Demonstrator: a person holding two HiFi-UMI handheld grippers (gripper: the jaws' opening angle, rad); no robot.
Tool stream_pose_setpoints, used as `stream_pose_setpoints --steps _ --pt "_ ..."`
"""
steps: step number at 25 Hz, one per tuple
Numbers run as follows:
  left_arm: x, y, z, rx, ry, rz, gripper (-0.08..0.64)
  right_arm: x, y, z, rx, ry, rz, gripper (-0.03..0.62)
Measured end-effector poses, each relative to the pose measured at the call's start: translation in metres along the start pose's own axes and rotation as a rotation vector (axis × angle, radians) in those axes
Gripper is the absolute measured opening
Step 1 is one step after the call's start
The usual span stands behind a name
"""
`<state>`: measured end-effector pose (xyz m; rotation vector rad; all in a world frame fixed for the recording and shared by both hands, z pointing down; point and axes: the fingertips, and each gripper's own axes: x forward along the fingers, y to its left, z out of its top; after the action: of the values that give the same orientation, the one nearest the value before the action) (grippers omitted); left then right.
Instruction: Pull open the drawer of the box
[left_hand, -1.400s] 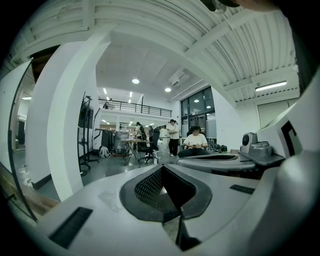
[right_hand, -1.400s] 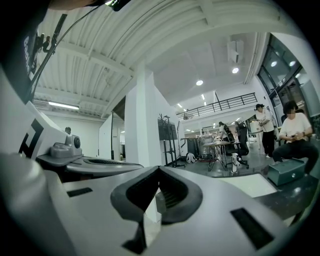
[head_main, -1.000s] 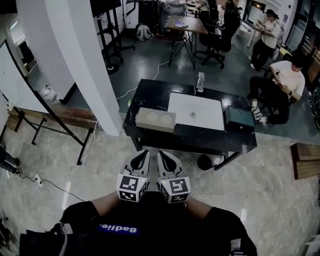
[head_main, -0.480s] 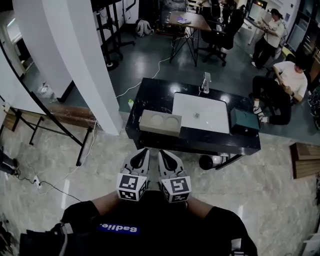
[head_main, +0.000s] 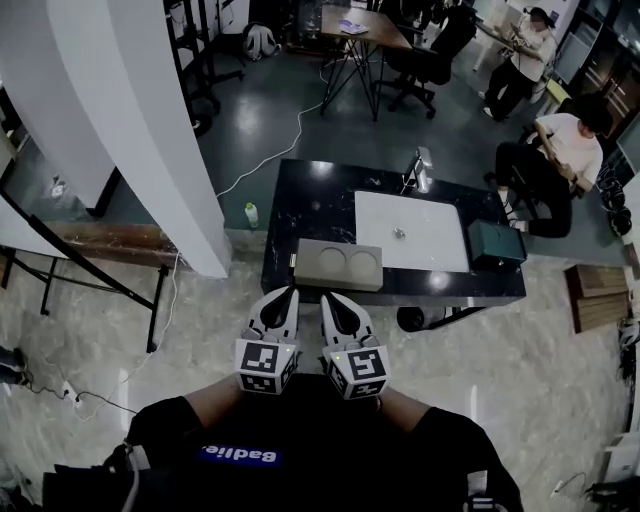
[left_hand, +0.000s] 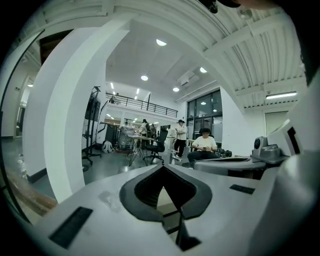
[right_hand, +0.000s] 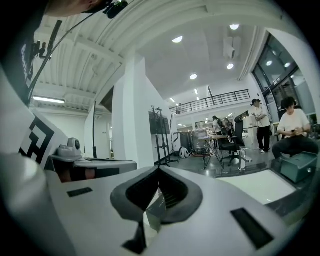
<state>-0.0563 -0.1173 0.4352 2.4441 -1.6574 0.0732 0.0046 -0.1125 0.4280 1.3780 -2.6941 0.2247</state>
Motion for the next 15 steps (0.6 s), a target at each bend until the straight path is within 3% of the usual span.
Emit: stream_pose_setpoints --steps 5,15 --pt "0.013 0.035 0.006 0.030 0.010 -0.051 -0.002 0.038 0.014 0.005 -0.019 0.018 -0.053 0.000" --pt "0.043 0.064 -0.004 -0.019 0.063 -0.089 -0.002 0.068 0.004 0.008 -0.062 0.039 -0.093 0.000"
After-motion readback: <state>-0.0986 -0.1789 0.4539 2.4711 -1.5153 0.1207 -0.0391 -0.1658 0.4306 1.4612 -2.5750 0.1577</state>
